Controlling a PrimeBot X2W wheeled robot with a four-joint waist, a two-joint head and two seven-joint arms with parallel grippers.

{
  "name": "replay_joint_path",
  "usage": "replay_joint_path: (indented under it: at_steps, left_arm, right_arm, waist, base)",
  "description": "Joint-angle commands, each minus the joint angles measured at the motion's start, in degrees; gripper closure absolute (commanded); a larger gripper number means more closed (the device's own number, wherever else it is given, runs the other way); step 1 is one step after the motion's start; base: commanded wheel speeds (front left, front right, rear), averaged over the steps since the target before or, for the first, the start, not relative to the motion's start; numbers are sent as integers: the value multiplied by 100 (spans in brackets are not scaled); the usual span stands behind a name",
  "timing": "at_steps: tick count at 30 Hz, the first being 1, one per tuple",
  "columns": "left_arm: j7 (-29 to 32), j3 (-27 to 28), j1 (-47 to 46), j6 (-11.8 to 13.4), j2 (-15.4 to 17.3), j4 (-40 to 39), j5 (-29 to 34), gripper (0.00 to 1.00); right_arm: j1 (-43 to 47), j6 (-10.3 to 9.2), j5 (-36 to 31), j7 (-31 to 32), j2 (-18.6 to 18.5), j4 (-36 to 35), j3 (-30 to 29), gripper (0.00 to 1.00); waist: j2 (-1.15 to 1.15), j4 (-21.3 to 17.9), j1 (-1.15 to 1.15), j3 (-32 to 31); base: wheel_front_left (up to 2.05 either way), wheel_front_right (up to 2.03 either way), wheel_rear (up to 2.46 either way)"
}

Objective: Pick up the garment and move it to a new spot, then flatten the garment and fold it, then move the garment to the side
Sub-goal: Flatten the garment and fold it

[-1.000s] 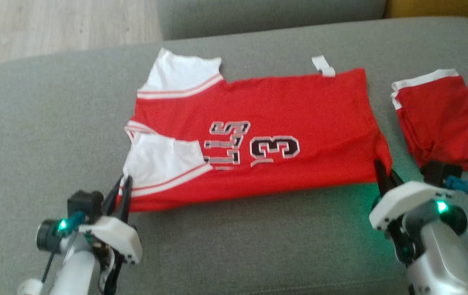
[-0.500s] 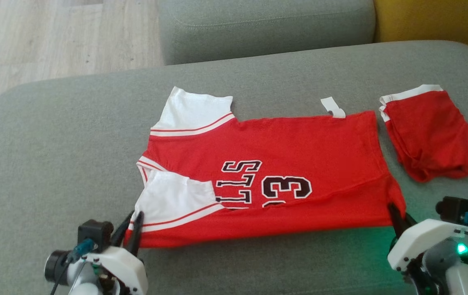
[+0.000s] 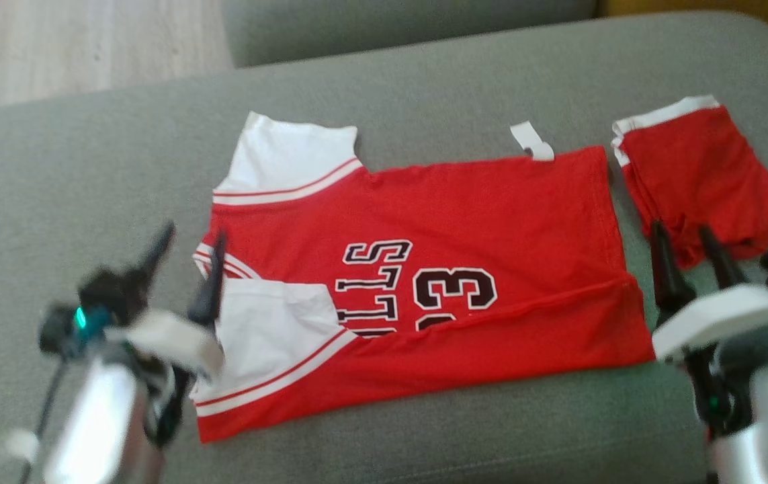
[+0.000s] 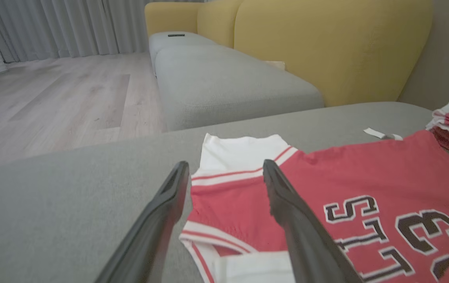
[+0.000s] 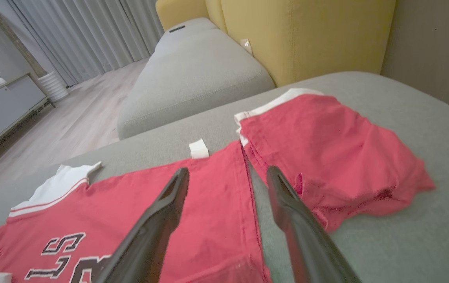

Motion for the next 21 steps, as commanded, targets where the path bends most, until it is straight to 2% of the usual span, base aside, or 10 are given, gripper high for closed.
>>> replay_joint_path:
  at_steps: [1, 7, 8, 9, 11, 17, 21]
  left_arm:
    - [-19, 244, -596, -52, 244, -174, -43, 0]
    - [611, 25, -1921, -233, 661, 205, -145, 0]
    - [611, 25, -1921, -233, 661, 205, -145, 0]
    - [913, -121, -2388, -270, 797, 429, -317, 0]
    - [1112, -225, -2614, -279, 882, 563, -421, 0]
    - [2222, -1394, -3801, -287, 1567, 1097, -1478, 0]
    - [2647, -2051, -4356, -288, 2014, 1367, -1981, 0]
  right_arm:
    - [-442, -5, -75, -89, -24, -243, 159, 0]
    - [-1123, -5, -134, -154, -152, -174, 359, 0]
    - [-1123, -5, -134, -154, -152, -174, 359, 0]
    - [-1354, -5, -120, -170, -196, -135, 442, 0]
    - [-1465, -5, -115, -177, -218, -118, 493, 0]
    - [-1980, -5, -66, -265, -320, -25, 781, 0]
    - [-2193, -5, 2, -367, -328, 22, 932, 0]
  waist:
    - [0, -139, -1, 240]
    - [0, -371, -1, 709]
    - [0, -371, -1, 709]
    - [0, -466, -1, 889]
    - [0, -519, -1, 982]
    - [0, -785, -1, 1476]
    - [0, -941, -1, 1739]
  base:
    - [0, 0, 0]
    - [0, 0, 0]
    - [0, 0, 0]
    - [0, 0, 0]
    - [0, 0, 0]
    - [0, 0, 0]
    - [0, 0, 0]
